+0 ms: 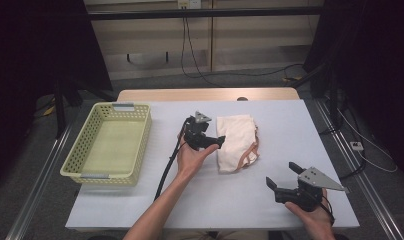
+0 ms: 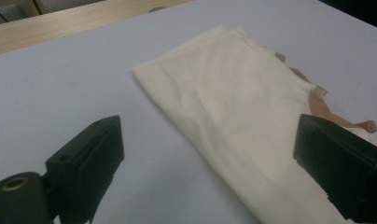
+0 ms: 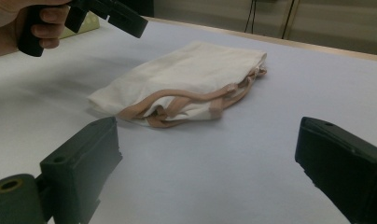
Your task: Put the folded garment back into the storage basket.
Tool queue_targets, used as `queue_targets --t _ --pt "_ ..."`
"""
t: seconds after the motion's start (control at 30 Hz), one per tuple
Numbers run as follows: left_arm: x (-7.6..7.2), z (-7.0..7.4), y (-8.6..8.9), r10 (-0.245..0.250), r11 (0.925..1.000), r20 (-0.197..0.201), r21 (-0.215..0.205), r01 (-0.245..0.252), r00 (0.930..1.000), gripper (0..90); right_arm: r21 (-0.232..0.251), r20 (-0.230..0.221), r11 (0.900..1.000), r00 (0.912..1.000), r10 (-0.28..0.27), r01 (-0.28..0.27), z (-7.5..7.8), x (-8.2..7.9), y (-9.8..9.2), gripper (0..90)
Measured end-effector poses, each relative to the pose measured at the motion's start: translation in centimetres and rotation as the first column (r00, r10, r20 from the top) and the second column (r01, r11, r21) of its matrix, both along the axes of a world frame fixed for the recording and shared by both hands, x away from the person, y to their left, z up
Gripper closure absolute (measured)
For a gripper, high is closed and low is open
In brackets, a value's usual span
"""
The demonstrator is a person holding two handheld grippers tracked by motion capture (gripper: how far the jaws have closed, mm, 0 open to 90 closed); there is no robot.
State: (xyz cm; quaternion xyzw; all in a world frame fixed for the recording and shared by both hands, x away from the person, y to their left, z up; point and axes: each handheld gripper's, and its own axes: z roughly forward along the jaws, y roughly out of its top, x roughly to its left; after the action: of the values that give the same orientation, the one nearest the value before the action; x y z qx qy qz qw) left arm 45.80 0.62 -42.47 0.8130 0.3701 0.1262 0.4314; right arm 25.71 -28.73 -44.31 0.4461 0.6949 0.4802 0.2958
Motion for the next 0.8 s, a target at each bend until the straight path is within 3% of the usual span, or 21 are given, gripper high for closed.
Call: queue_targets --t 0.13,0.33,0.5,0.63,0.7,0.8 --pt "0.6 -0.1 -0.4 0.005 0.9997 0.008 0.025 -0.006 1.0 18.4 0.0 0.001 1.0 1.0 -0.001 0.001 0.0 -0.1 0.0 6.4" --pt "1.3 -0.9 -1.1 0.014 0.9997 -0.043 0.022 -0.013 0.999 27.0 0.0 -0.002 1.0 1.0 0.0 0.0 0.0 -0.1 0.0 6.5" --pt "1.7 -2.6 -1.7 0.017 0.9995 -0.121 0.03 -0.014 0.9925 31.7 0.003 -0.001 1.0 1.0 0.003 -0.003 0.0 -0.1 -0.1 6.4" --pt "1.9 -3.2 -1.7 0.02 0.9994 -0.14 0.031 -0.015 0.9899 42.8 0.002 -0.002 1.0 1.0 0.004 -0.004 0.0 -0.1 -0.1 6.4" --pt "2.2 -3.5 -1.7 0.013 0.9996 -0.164 0.026 -0.009 0.9864 46.4 0.002 -0.004 1.0 1.0 0.005 -0.005 0.0 -0.1 -0.1 6.4" --pt "2.2 -3.4 -1.9 0.024 0.9992 -0.165 0.036 -0.019 0.9861 48.5 0.001 -0.002 1.0 1.0 0.005 -0.005 0.0 -0.1 -0.1 6.4"
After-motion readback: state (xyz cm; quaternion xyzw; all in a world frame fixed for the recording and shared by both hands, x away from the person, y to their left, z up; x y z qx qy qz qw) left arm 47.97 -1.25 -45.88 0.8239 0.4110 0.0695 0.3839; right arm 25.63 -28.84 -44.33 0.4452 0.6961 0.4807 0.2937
